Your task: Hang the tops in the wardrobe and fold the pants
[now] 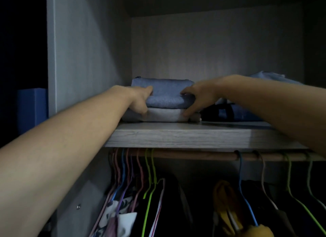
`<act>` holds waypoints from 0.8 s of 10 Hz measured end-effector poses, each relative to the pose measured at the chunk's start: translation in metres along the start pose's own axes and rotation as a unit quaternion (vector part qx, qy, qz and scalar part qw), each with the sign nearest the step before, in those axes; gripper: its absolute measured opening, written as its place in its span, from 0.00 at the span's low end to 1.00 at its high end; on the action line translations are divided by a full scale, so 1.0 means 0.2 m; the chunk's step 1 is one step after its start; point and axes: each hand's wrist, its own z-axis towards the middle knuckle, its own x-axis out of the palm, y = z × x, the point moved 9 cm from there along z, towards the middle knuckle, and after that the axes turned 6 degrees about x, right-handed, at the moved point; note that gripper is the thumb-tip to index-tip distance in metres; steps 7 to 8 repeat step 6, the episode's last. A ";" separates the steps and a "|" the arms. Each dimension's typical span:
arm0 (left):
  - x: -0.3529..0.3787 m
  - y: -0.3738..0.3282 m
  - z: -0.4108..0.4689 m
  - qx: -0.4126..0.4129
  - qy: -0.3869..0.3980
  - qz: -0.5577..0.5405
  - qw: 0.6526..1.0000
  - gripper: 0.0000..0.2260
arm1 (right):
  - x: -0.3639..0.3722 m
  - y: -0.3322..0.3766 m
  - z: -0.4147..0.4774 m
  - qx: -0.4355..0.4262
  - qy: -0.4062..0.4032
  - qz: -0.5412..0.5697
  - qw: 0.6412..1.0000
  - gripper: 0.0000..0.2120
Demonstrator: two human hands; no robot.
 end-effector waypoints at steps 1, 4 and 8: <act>-0.01 0.00 0.02 -0.010 0.007 -0.006 1.000 0.37 | -0.01 -0.07 -0.05 0.027 -0.017 0.026 0.999 0.40; -0.19 -0.13 -0.24 -0.012 -0.070 0.087 0.994 0.20 | -0.14 -0.10 -0.43 0.063 -0.108 0.025 0.992 0.22; -0.45 -0.36 -0.64 0.004 -0.243 0.065 0.968 0.17 | -0.30 -0.25 -0.98 0.102 -0.233 0.002 0.967 0.18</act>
